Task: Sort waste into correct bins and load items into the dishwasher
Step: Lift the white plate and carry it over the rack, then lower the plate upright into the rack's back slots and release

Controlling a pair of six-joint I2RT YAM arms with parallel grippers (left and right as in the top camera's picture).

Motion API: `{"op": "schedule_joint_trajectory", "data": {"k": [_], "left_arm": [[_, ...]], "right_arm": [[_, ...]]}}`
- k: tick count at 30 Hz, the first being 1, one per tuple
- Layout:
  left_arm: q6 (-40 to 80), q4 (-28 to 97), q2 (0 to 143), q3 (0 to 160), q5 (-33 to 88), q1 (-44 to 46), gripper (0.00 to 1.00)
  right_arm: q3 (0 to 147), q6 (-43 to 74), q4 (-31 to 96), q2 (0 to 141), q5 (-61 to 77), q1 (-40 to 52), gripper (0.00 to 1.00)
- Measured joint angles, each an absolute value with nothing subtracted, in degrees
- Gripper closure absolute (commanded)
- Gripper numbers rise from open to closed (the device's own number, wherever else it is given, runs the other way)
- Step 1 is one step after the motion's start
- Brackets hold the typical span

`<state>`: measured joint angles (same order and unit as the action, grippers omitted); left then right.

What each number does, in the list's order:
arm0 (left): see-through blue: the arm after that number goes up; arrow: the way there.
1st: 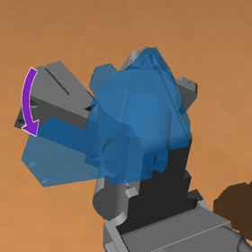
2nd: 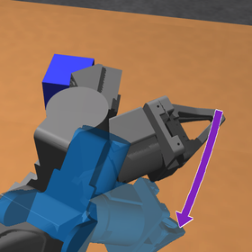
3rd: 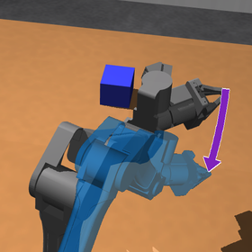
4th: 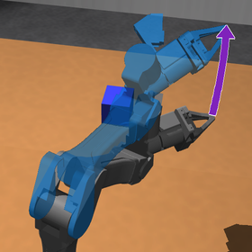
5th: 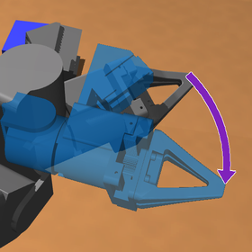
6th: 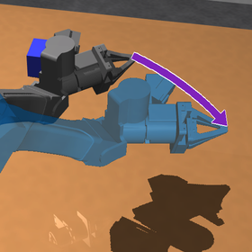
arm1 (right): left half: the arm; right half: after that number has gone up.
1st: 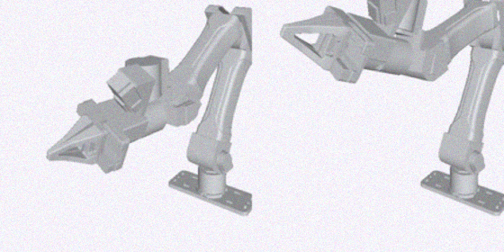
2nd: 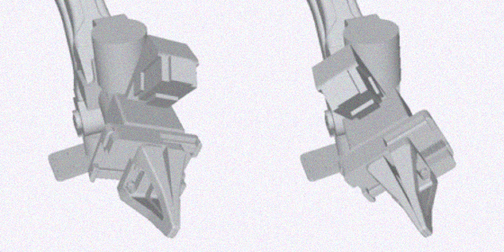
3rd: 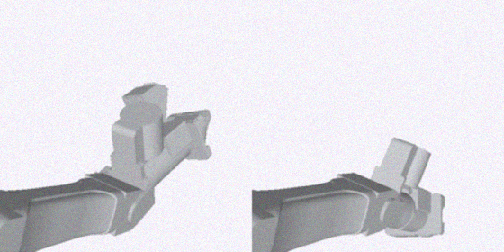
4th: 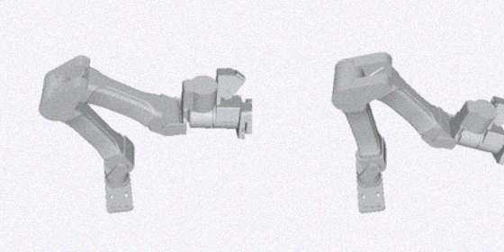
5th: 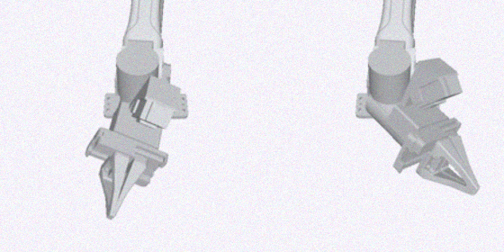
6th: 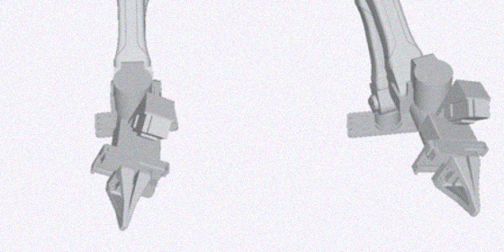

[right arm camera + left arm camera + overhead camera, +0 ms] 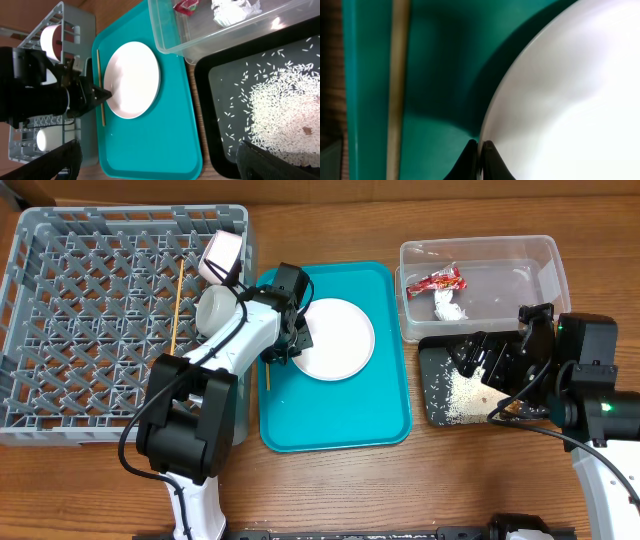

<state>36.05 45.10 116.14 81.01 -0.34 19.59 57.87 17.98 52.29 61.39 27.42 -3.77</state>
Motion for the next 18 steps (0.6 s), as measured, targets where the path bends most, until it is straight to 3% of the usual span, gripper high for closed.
{"op": "schedule_joint_trajectory", "data": {"k": [6,11,18], "left_arm": [[29.3,53.0,114.2,91.4,0.0,19.6,0.96],[20.4,56.1,106.7,104.3,-8.9,19.6,0.96],[8.5,50.9,98.8,109.0,-42.0,18.8,0.96]], "right_arm": [[57.9,18.0,52.3,61.4,27.4,-3.7,0.00],[57.9,18.0,52.3,61.4,27.4,-3.8,0.00],[57.9,18.0,52.2,61.4,27.4,-3.7,0.00]]}}
